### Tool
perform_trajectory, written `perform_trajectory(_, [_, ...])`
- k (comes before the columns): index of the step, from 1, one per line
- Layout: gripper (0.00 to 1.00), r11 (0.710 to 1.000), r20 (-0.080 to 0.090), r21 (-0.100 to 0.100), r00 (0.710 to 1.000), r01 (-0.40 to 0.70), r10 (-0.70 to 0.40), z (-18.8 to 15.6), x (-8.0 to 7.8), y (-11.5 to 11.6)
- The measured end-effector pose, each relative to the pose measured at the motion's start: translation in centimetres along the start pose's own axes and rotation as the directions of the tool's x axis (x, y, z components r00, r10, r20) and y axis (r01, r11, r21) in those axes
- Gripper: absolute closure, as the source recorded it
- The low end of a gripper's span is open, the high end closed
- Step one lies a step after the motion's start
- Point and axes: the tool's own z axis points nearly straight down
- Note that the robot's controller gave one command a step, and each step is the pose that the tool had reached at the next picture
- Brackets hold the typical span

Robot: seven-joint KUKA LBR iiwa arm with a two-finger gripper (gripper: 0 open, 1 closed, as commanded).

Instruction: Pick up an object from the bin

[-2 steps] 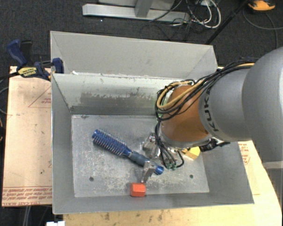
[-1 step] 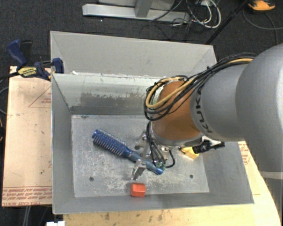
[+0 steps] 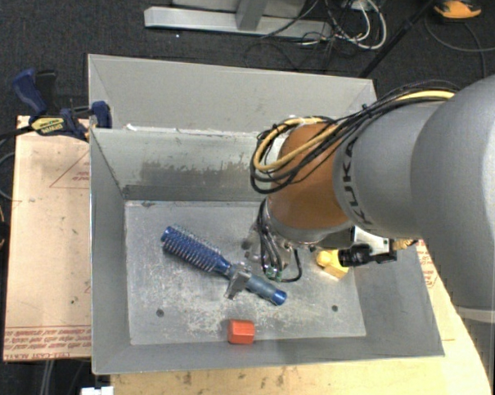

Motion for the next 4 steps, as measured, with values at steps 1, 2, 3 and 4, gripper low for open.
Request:
perform_trajectory(1, [0.00, 0.981, 0.007, -0.005, 0.981, -0.194, 0.194, 4.8, 0.8, 1.1])
perform_trajectory(2, [0.00, 0.982, 0.002, -0.001, 0.982, -0.191, 0.191, 4.6, 0.6, 1.2])
perform_trajectory(3, [1.00, 0.982, 0.007, -0.007, 0.982, -0.191, 0.191, 4.4, 0.4, 1.4])
perform_trajectory(4, [1.00, 0.982, -0.002, 0.002, 0.982, -0.189, 0.189, 3.5, 0.4, 1.4])
